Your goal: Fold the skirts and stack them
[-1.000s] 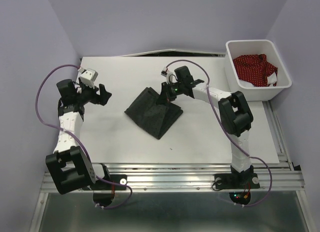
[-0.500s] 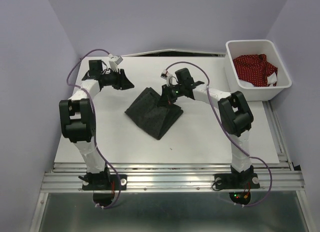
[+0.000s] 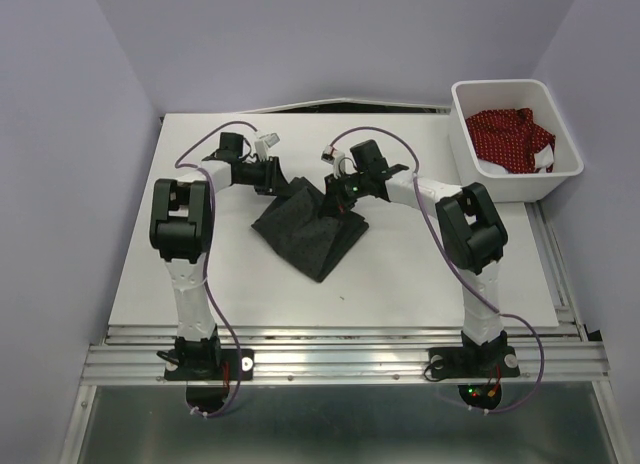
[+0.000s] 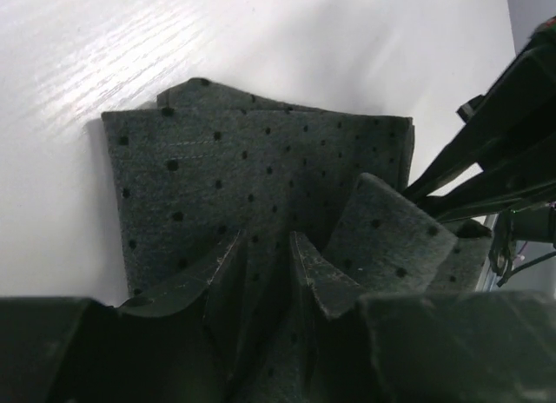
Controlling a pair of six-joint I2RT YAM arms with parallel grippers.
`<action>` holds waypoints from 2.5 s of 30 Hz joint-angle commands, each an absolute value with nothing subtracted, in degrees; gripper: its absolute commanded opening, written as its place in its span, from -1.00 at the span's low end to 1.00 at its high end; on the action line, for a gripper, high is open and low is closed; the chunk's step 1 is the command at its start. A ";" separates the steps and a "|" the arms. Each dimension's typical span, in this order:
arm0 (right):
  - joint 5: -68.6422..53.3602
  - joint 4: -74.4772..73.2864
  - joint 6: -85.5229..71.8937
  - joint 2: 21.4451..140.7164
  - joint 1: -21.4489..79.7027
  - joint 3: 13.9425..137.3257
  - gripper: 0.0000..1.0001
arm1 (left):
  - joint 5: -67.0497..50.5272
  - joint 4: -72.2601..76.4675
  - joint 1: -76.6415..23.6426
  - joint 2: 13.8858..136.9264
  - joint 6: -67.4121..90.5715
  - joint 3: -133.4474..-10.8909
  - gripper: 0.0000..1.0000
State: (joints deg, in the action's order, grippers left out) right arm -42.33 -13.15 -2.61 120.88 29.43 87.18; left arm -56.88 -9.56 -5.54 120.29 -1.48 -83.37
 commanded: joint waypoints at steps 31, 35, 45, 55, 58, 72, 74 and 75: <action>-41.13 -17.93 1.84 125.68 22.68 100.72 -0.91 | -40.43 -24.61 -5.62 127.27 -11.60 -92.29 -0.90; -39.64 -17.93 2.64 130.85 22.68 104.75 -0.90 | -40.25 -24.52 -5.80 127.35 -11.51 -92.37 -0.90; -38.32 -17.93 2.81 136.85 22.15 108.55 -0.85 | -38.68 -18.20 -2.47 120.42 -3.00 -90.62 0.06; -38.67 -16.79 -4.82 131.58 22.15 109.86 0.48 | -37.70 -8.26 3.16 104.43 -1.92 -84.66 0.38; -39.73 -15.30 -7.73 128.24 21.63 111.88 0.66 | -40.33 -8.79 2.64 97.76 -5.26 -80.00 0.33; -42.36 -19.31 5.41 120.32 19.86 108.18 0.00 | -42.90 -3.04 -8.16 95.43 -1.83 -74.93 0.15; -41.40 -26.76 9.04 122.59 19.86 112.38 -0.08 | -40.36 -3.95 -10.27 99.21 -2.46 -77.07 0.15; -40.79 -28.72 11.23 123.22 19.86 113.46 -0.09 | -39.47 -3.96 -10.89 100.10 -2.46 -77.60 0.15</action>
